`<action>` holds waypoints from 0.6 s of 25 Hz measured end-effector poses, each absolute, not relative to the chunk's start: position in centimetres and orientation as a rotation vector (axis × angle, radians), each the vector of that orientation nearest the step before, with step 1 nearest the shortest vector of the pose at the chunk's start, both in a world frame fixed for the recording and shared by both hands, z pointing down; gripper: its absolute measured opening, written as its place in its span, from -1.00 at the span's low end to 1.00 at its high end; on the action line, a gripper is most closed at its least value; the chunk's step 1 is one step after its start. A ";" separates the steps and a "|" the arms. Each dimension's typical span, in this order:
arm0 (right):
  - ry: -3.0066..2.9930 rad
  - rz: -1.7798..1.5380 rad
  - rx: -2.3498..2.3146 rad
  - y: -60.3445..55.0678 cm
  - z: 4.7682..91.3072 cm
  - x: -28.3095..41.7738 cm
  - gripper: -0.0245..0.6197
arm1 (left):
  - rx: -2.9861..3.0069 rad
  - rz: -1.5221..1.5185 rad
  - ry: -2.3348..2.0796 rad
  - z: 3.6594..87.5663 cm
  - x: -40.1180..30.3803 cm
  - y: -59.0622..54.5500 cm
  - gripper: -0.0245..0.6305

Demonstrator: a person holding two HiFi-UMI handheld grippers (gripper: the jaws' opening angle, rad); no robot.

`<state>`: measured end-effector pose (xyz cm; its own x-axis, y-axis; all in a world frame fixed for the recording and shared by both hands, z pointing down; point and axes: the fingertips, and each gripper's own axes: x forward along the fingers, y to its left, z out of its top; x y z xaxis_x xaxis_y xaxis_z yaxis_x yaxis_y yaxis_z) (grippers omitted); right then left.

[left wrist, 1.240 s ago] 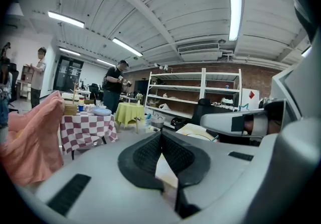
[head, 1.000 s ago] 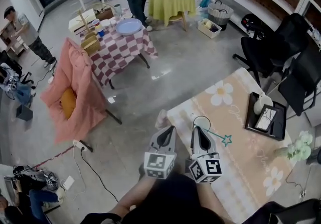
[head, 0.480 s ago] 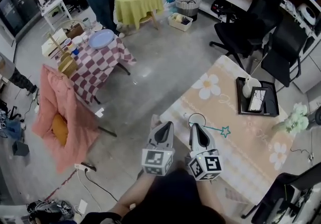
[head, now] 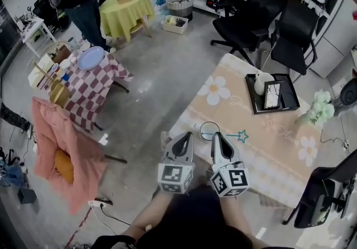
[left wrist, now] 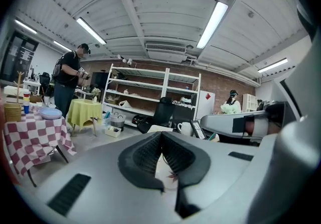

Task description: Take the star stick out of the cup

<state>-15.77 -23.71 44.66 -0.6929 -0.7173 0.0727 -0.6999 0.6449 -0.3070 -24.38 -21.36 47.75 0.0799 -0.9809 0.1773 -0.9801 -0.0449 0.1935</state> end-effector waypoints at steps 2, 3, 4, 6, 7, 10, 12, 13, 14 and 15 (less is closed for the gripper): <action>2.780 -0.480 -1.236 -23.7 44.6 -15.4 -0.91 | 2.125 -0.001 -1.941 47.7 -23.9 -21.6 -0.90; 2.770 -0.476 -1.252 -23.6 44.5 -15.2 -0.91 | 2.139 0.002 -1.927 47.6 -23.7 -21.7 -0.90; 2.760 -0.473 -1.269 -23.6 44.4 -14.9 -0.91 | 2.154 0.004 -1.911 47.6 -23.4 -21.8 -0.90; 2.740 -0.466 -1.306 -23.4 44.3 -14.4 -0.91 | 2.185 0.011 -1.876 47.5 -22.8 -22.0 -0.90; 2.730 -0.464 -1.326 -23.3 44.3 -14.2 -0.91 | 2.200 0.013 -1.858 47.5 -22.6 -22.0 -0.90; 2.700 -0.461 -1.377 -22.9 44.3 -13.6 -0.91 | 2.240 0.014 -1.808 47.5 -21.8 -21.9 -0.90; 2.683 -0.461 -1.404 -22.7 44.4 -13.4 -0.91 | 2.263 0.019 -1.778 47.5 -21.4 -21.9 -0.90; 2.675 -0.463 -1.418 -22.5 44.5 -13.3 -0.91 | 2.273 0.022 -1.764 47.6 -21.3 -21.8 -0.90; 2.667 -0.464 -1.434 -22.4 44.5 -13.1 -0.91 | 2.283 0.026 -1.749 47.6 -21.1 -21.8 -0.90; 2.657 -0.464 -1.450 -22.2 44.6 -13.0 -0.91 | 2.293 0.030 -1.735 47.7 -21.0 -21.8 -0.90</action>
<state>-12.96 -22.20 44.57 -0.5492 -0.8323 0.0748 -0.8084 0.5065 -0.2999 -20.96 -21.81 47.69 0.2847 -0.9424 0.1755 -0.9480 -0.2496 0.1975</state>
